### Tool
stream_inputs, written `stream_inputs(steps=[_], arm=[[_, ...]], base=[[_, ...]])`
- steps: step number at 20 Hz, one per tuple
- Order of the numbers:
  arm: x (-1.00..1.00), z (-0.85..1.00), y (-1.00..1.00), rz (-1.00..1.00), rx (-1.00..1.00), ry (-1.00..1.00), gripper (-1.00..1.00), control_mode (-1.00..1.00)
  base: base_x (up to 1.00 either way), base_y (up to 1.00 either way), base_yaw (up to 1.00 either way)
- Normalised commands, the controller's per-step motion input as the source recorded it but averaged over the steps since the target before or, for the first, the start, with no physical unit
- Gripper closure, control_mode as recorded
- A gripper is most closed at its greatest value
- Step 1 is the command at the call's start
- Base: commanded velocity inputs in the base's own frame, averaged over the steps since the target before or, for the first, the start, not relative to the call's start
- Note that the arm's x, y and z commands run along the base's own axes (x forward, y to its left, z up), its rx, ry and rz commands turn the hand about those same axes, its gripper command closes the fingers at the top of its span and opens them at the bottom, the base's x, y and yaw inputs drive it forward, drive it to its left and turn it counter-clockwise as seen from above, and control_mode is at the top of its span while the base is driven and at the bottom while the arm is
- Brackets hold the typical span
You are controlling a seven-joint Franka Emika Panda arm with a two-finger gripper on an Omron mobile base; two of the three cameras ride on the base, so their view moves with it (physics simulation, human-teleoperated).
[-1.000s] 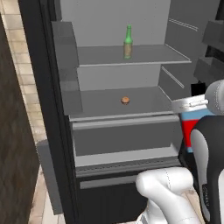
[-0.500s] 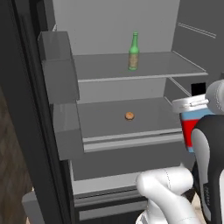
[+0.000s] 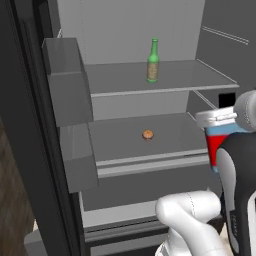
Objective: Place the beer and liquor on the top shelf of the fridge to keep them out of children's reach, and place the tangerine on lower shelves for easy access.
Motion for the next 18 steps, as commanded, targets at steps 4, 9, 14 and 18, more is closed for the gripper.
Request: stream_inputs(steps=[4,9,14,18], arm=[[0.0,0.13,0.0,-0.1,0.0,-0.21,1.0,-1.0],[0.01,0.3,0.0,-0.12,0.0,-0.21,1.0,-1.0],[0.0,0.43,0.0,-0.13,0.0,-0.17,1.0,-1.0],[0.04,0.32,0.04,-0.12,-0.05,-0.16,1.0,-1.0]], base=[[0.0,0.0,0.0],[0.0,0.0,0.0],[0.0,0.0,0.0],[0.0,0.0,0.0]])
